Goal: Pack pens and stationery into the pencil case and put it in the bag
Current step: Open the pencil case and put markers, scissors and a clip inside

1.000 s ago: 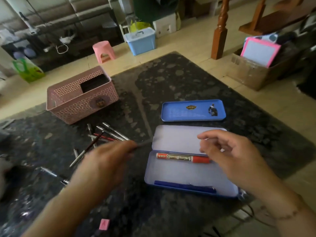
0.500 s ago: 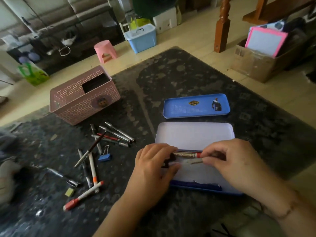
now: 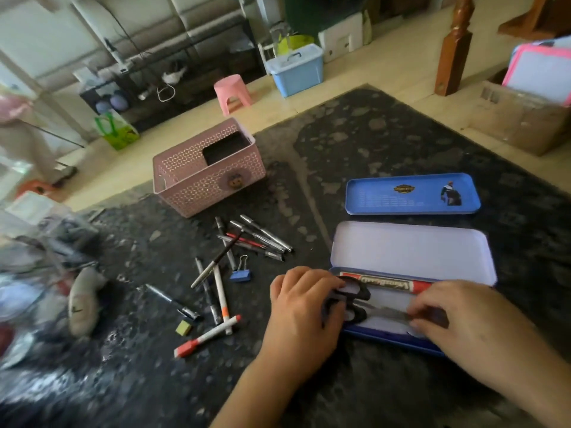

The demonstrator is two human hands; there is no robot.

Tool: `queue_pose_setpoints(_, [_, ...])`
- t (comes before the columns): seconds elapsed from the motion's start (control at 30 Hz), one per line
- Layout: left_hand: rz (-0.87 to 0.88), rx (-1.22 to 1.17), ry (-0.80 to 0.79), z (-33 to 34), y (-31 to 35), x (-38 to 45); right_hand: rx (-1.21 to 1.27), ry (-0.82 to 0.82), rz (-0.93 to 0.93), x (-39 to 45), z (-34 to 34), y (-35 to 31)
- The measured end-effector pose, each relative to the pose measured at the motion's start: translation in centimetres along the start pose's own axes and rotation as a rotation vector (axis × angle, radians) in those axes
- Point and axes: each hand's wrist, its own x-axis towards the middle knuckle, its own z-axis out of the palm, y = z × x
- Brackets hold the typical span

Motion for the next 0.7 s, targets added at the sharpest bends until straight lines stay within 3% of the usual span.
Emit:
queue_pose_setpoints(0.17, [0.049, 0.012, -0.016, 0.2, 0.0, -0.1, -0.113, 0.198, -0.056, -0.1, 0.0, -0.3])
queue_pose_setpoints(0.4, [0.081, 0.075, -0.052, 0.2, -0.1, -0.2, -0.338, 0.182, -0.067, -0.3, 0.6, -0.5])
queue_pose_setpoints(0.7, [0.079, 0.108, -0.097, 0.2, -0.3, -0.3, -0.304, 0.191, 0.03, -0.3, -0.4, 0.3])
